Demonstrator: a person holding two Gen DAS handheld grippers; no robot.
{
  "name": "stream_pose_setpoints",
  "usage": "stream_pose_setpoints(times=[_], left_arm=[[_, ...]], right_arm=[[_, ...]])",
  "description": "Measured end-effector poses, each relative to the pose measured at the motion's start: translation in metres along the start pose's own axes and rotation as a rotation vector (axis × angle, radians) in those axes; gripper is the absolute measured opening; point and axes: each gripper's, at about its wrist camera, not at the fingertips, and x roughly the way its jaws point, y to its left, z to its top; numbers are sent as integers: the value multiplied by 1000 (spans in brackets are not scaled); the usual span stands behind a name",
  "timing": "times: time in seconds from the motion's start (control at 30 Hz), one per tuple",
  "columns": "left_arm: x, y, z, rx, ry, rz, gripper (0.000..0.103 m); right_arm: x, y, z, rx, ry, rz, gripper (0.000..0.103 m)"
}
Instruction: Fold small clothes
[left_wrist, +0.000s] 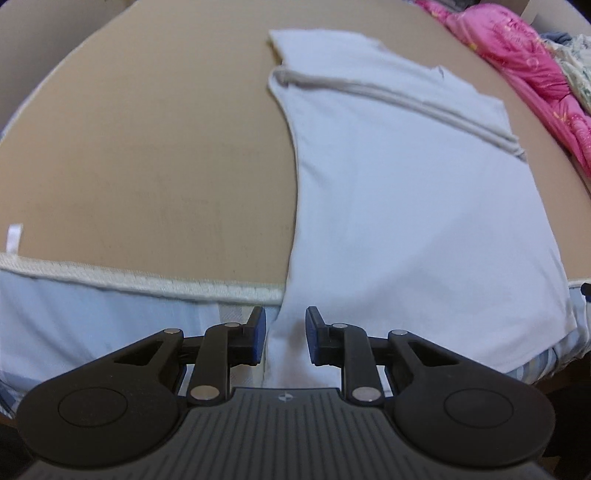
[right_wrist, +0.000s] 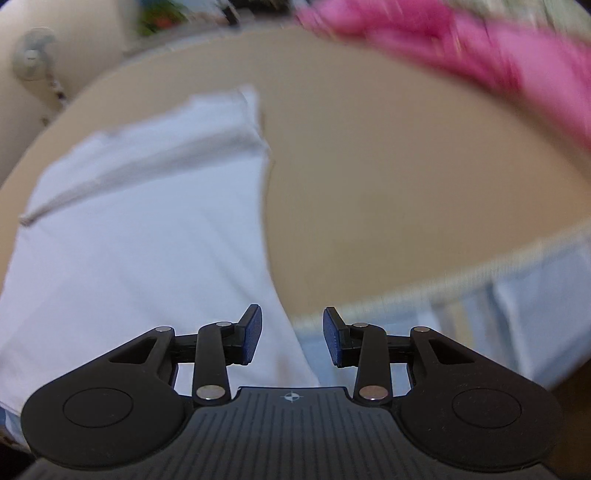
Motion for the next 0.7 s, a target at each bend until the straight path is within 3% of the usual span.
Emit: stream_pose_setpoints(times=[0.2, 0.47, 0.53, 0.57, 0.63, 0.67, 0.7], left_arm=[[14, 9, -1, -29, 67, 5, 25], [25, 3, 1, -3, 88, 13, 25], [25, 1, 0, 11, 87, 6, 20], [23, -1, -1, 23, 87, 6, 13], [25, -4, 1, 33, 86, 2, 11], [24, -4, 1, 32, 84, 1, 11], [24, -3, 1, 26, 84, -2, 11]], right_arm=[[22, -17, -2, 94, 99, 72, 38], [40, 3, -8, -1, 154, 48, 39], [41, 6, -7, -16, 154, 44, 39], [43, 8, -5, -24, 153, 42, 37], [43, 11, -6, -38, 153, 53, 27], [42, 9, -6, -36, 157, 68, 13], [42, 7, -5, -27, 161, 83, 8]])
